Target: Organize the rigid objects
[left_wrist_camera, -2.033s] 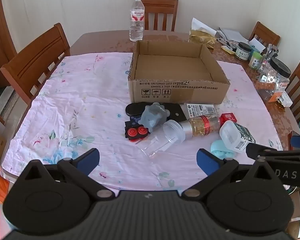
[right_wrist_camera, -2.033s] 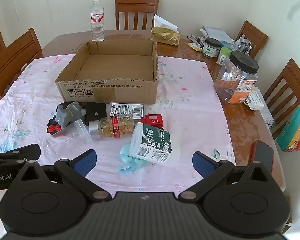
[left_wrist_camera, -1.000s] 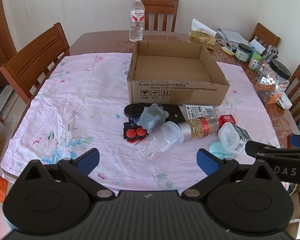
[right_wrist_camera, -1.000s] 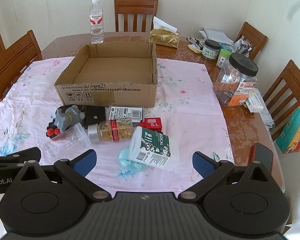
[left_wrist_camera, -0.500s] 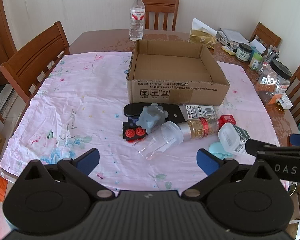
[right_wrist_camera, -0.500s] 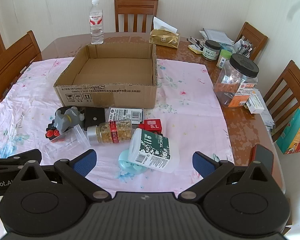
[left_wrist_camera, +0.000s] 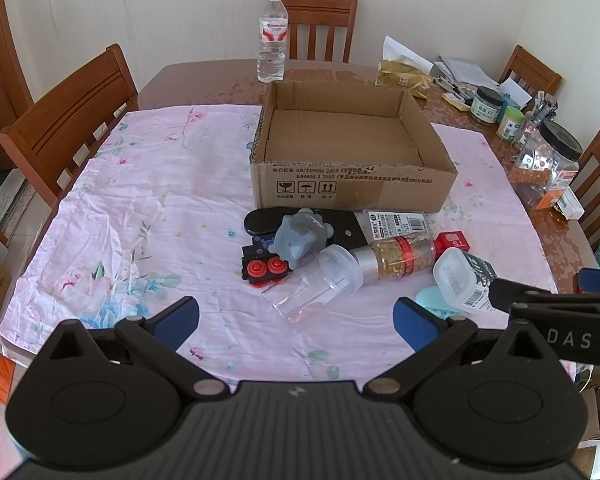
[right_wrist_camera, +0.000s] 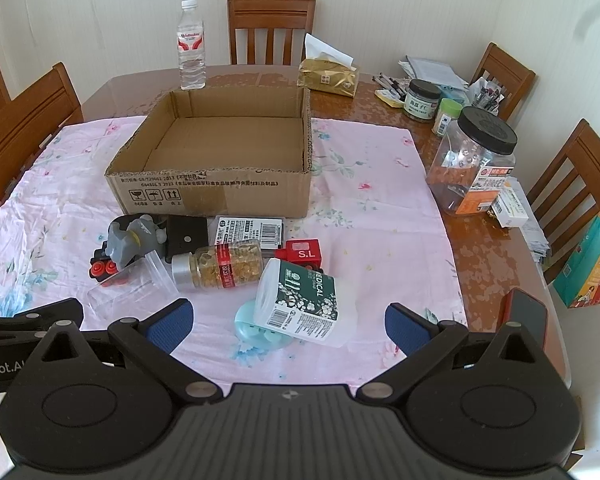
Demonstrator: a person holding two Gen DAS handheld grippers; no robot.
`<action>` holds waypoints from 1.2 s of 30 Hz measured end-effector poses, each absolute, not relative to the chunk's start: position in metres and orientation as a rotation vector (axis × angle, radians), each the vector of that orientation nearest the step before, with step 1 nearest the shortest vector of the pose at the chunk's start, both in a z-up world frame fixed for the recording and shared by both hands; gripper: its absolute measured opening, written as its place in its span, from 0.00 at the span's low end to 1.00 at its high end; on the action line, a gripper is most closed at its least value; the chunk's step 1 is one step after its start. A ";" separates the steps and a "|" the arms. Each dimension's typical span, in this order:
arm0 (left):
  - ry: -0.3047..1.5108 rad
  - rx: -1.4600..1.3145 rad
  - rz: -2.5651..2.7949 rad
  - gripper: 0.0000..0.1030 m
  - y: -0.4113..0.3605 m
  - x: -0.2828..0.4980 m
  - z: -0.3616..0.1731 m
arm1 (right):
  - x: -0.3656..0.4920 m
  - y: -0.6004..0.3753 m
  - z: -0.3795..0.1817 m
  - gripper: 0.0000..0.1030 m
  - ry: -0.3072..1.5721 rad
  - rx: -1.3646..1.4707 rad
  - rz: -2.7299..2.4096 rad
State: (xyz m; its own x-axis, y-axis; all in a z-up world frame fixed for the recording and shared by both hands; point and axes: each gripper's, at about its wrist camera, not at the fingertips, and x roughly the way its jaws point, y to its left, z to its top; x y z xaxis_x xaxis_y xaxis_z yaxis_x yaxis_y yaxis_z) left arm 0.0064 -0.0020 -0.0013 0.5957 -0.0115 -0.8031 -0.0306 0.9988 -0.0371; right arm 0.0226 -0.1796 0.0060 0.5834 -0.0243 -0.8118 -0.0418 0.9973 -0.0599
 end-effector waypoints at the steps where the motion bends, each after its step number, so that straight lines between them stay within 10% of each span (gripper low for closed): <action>1: 0.933 -0.049 0.011 0.99 -0.003 0.007 -0.001 | 0.023 -0.180 0.006 1.00 0.947 -0.075 0.011; 36: 0.919 -0.059 -0.025 0.99 -0.005 0.049 -0.036 | 0.035 -0.197 -0.026 1.00 0.922 -0.083 0.091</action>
State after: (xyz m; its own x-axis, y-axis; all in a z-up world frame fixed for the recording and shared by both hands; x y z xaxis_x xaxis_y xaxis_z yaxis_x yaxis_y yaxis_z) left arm 0.0493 -0.0046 -0.0362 0.6063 -0.0471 -0.7939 -0.0037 0.9981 -0.0621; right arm 0.0355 -0.1971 -0.0259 0.6006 0.0430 -0.7984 -0.1139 0.9930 -0.0322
